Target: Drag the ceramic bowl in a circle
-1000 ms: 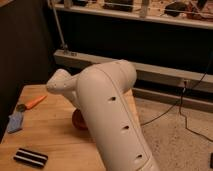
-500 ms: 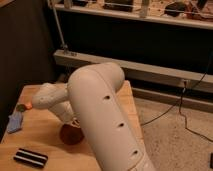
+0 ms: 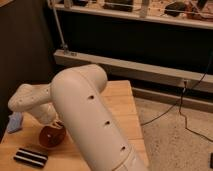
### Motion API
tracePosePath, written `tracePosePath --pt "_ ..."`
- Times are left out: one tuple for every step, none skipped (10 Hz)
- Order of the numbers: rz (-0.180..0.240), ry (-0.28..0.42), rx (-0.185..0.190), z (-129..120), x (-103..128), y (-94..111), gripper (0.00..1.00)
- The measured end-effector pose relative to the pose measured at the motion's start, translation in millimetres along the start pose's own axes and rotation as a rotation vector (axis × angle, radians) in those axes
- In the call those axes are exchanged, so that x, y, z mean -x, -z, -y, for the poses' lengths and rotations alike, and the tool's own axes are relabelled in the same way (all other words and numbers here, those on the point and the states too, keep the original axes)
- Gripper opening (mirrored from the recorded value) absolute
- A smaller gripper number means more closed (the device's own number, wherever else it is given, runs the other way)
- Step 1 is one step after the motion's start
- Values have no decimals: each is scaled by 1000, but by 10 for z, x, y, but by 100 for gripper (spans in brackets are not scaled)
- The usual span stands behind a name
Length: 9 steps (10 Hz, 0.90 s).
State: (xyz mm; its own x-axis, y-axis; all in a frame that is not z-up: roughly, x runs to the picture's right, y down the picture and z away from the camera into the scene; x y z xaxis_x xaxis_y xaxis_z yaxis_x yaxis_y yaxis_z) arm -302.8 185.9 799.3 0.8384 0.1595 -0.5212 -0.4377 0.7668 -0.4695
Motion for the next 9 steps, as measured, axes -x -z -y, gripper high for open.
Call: tracePosePath --pt "24 8 5 -52 171 65 0" --pt "55 9 7 -54 407 147 0" --pt "79 3 3 -8 628 215 0" --pt "89 -5 -1 39 758 250 0" --pt "97 -29 -14 189 895 269 0" --pt "94 -62 -34 384 977 252 0" --pt "91 -96 -53 579 1032 241 0" --pt "86 -129 -71 762 1062 228 0" --pt "82 -176 -91 998 1070 225 0"
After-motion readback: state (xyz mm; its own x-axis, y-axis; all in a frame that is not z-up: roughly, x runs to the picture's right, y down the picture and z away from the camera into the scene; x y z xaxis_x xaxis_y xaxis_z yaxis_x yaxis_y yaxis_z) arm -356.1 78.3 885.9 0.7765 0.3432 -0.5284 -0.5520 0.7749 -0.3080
